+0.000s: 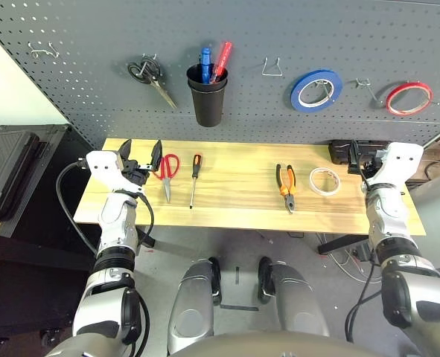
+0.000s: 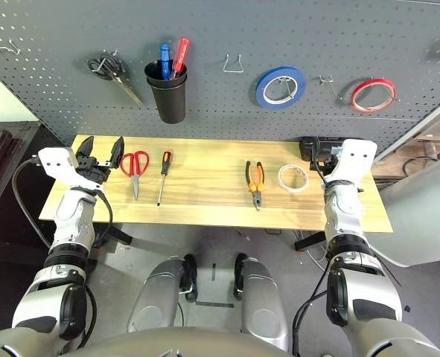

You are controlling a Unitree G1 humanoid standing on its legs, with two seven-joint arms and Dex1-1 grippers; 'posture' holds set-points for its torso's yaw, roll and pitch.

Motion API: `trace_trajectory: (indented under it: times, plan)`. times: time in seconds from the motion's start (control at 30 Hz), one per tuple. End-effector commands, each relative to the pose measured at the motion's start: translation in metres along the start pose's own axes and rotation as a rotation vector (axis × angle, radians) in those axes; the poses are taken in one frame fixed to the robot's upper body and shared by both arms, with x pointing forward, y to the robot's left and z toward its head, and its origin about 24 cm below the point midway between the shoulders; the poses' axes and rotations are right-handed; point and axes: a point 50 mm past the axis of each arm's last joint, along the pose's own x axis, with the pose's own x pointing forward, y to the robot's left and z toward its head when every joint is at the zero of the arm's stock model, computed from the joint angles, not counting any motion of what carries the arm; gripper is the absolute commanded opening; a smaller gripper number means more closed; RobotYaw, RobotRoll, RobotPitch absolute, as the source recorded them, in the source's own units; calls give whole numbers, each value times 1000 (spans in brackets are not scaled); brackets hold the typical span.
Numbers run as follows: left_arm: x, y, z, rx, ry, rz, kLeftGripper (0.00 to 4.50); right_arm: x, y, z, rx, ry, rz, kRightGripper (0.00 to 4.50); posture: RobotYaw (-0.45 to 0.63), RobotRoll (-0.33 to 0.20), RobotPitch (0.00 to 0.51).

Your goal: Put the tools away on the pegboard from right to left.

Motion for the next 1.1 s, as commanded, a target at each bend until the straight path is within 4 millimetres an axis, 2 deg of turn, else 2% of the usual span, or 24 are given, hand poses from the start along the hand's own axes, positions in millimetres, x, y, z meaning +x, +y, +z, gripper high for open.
trace_trajectory:
  times: [0.03, 0.3, 0.47, 0.73, 1.0, 1.1]
  plan:
    - [-5, 1, -2, 4, 5, 6, 4443, -3, -1, -4, -5, 19, -2, 4500, 164, 0, 146]
    - [-10, -6, -3, 17, 12, -38, 4443, -3, -7, -4, -13, 22, -9, 4500, 150, 0, 167]
    - [-19, -19, 2, 71, 44, -212, 4443, -5, -14, -3, -49, 50, 1, 4500, 123, 0, 226]
    - [-39, -54, 14, 160, 131, -644, 4443, -8, -17, 1, -113, 145, 191, 4500, 99, 0, 284]
    - [-30, -70, 23, 215, 141, -778, 4443, 3, -17, 20, -174, 217, 368, 4500, 61, 0, 310]
    - [-32, -74, 21, 273, 171, -845, 4443, 10, -13, 28, -256, 315, 520, 4500, 50, 0, 318]
